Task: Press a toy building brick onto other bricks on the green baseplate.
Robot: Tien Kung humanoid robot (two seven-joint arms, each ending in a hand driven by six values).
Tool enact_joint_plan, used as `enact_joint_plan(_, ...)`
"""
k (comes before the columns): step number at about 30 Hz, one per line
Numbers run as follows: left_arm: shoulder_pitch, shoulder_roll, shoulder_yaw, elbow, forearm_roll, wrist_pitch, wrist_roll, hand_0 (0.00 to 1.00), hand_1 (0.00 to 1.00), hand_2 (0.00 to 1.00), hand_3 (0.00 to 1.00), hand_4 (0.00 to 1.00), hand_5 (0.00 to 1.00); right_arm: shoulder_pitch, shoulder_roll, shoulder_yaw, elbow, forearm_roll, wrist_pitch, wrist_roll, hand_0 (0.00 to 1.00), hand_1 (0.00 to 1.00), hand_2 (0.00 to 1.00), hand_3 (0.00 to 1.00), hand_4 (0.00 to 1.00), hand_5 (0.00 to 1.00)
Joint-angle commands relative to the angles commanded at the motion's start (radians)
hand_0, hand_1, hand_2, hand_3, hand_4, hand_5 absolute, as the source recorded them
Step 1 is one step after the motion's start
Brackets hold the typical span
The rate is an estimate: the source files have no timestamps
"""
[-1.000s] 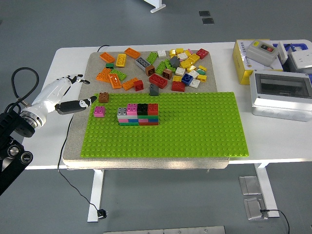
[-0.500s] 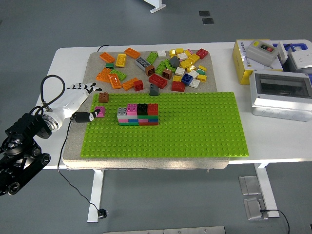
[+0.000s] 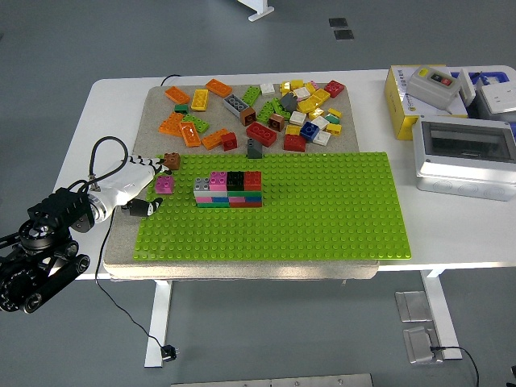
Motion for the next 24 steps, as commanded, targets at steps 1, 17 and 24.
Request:
enact_joint_plan(1, -0.001, -0.001, 0.001, 0.001, -0.001, -0.001, 0.001, 0.998, 0.980, 0.995, 0.833, 0.597, 0.222, 0.000, 0.000, 0.000, 0.000, -0.001, 0.000, 0.000, 0.731, 0.778, 0.796, 0.679, 0.396, 0.813)
enact_joint_plan(17, -0.026, -0.015, 0.003, 0.049, -0.038, -0.026, 0.010, 0.998, 0.986, 0.998, 0.824, 0.602, 0.229, 0.001, -0.001, -0.021, 0.000, 0.023, 0.003, 0.008, 0.734, 0.789, 0.810, 0.681, 0.398, 0.816)
enact_joint_plan(24, -0.035, -0.025, 0.006, 0.074, -0.069, -0.035, 0.009, 0.998, 0.985, 0.997, 0.815, 0.602, 0.231, 0.002, -0.002, -0.024, 0.000, 0.027, 0.003, 0.010, 0.735, 0.790, 0.811, 0.681, 0.396, 0.814)
